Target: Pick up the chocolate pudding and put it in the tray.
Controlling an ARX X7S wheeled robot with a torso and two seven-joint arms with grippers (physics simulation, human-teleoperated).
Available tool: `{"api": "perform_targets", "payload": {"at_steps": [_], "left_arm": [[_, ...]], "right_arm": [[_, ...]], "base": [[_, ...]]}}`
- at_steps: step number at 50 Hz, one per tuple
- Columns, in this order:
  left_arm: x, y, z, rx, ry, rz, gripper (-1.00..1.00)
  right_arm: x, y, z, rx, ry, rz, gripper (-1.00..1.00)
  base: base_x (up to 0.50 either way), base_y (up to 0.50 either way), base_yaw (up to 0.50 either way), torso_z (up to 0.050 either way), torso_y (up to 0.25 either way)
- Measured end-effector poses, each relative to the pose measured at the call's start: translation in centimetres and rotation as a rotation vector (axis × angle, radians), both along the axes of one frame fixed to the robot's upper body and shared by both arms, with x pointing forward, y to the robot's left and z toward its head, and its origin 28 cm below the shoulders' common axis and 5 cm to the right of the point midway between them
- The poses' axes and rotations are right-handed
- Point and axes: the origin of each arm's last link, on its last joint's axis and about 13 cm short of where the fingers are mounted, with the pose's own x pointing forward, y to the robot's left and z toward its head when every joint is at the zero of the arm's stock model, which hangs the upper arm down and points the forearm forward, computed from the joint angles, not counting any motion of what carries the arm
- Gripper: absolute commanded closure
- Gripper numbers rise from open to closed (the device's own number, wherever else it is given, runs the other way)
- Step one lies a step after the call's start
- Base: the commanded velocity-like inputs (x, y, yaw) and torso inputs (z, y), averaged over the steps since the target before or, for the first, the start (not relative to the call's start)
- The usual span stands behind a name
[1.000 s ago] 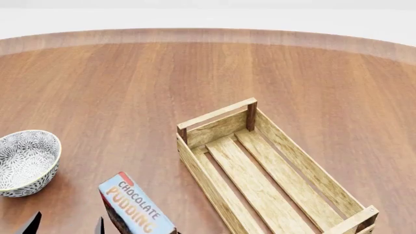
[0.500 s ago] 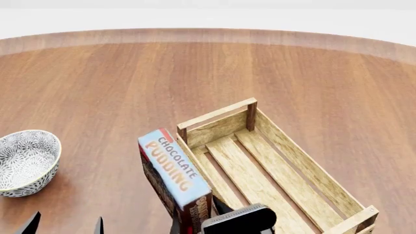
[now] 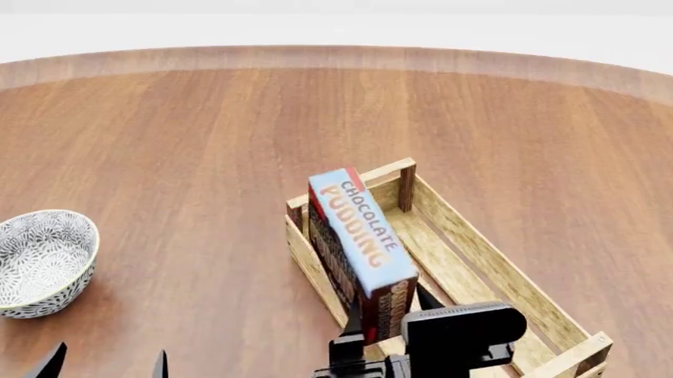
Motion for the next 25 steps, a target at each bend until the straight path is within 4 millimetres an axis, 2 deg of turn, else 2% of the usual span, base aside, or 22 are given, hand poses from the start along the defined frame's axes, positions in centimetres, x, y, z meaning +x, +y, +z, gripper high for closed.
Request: {"api": "perform_targets", "payload": {"at_steps": [25], "left_arm": [[0.1, -0.1, -0.2, 0.003, 0.004, 0.000, -1.00]], "right_arm": [[1.9, -3.3, -2.0, 0.025, 0.053, -0.159, 1.00]], "base": [[0.00, 0.00, 0.00, 0.000, 0.000]]}}
